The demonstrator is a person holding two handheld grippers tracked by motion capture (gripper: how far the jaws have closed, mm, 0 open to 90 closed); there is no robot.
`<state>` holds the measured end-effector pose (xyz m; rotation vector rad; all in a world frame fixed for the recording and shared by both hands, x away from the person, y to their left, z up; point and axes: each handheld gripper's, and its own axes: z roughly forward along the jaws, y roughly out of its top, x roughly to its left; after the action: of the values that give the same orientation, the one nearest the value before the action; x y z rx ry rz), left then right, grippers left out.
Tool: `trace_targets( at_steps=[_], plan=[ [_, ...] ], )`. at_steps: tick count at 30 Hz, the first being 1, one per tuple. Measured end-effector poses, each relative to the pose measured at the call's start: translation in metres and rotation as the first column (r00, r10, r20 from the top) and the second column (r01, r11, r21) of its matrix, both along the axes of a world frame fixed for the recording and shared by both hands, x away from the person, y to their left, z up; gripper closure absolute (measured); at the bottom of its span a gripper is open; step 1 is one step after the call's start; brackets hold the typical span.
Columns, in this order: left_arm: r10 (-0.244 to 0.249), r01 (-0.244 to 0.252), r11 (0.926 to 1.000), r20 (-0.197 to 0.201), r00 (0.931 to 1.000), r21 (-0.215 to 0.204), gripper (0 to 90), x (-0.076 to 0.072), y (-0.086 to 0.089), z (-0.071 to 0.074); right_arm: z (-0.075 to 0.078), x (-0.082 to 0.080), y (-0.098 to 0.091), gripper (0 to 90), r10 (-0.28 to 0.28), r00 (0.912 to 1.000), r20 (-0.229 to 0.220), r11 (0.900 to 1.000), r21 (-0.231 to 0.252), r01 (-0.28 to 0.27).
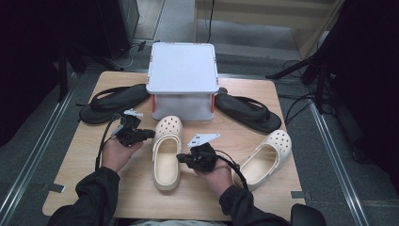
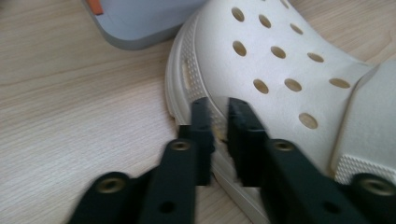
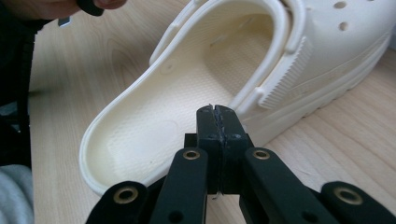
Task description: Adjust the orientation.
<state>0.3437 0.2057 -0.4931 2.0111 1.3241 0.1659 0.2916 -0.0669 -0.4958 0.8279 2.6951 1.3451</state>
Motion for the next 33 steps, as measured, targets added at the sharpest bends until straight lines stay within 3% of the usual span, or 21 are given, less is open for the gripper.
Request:
trace_targets(
  at_steps=[4, 6, 7, 11, 13, 22, 26, 33],
  plan=[
    [0.012, -0.011, 0.9997, 0.023, 0.9997, -0.024, 62.3, -0.005, 0.008, 0.006, 0.002, 0.001, -0.005, 86.3, -0.02, 0.9996, 0.017, 0.9998, -0.008, 0.02],
    [0.012, -0.011, 0.9993, 0.026, 0.9996, -0.035, 53.3, -0.007, 0.01, 0.008, 0.003, 0.003, -0.009, 81.1, -0.028, 0.9995, 0.016, 0.9996, -0.009, 0.028],
    [0.007, -0.006, 0.9994, 0.029, 0.9995, -0.035, 50.9, -0.008, 0.011, 0.009, 0.004, 0.005, -0.013, 72.3, -0.036, 0.9993, 0.013, 0.9993, -0.011, 0.036],
    [-0.011, 0.013, 0.9985, 0.035, 0.9993, -0.054, 44.4, -0.013, 0.011, 0.01, 0.008, 0.004, -0.019, 64.0, -0.055, 0.9978, 0.036, 0.9984, -0.014, 0.055],
    [-0.023, 0.024, 0.9969, 0.024, 0.9995, -0.075, 43.4, -0.016, 0.011, 0.012, 0.01, 0.003, -0.024, 63.2, -0.069, 0.9969, 0.038, 0.9976, -0.002, 0.069],
    [-0.04, 0.043, 0.9979, 0.046, 0.9981, -0.048, 40.6, -0.022, 0.01, 0.015, 0.02, 0.004, -0.055, 61.4, -0.109, 0.9934, 0.038, 0.994, -0.005, 0.109],
    [-0.051, 0.052, 0.9982, 0.04, 0.9979, -0.031, 39.5, -0.021, 0.01, 0.014, 0.024, 0.003, -0.069, 61.4, -0.138, 0.9897, 0.037, 0.9904, 0.0, 0.139],
    [-0.064, 0.066, 0.9971, 0.042, 0.9971, -0.039, 39.5, -0.019, 0.007, 0.017, 0.03, -0.001, -0.093, 61.5, -0.202, 0.9784, 0.042, 0.9793, 0.0, 0.203]
  ],
)
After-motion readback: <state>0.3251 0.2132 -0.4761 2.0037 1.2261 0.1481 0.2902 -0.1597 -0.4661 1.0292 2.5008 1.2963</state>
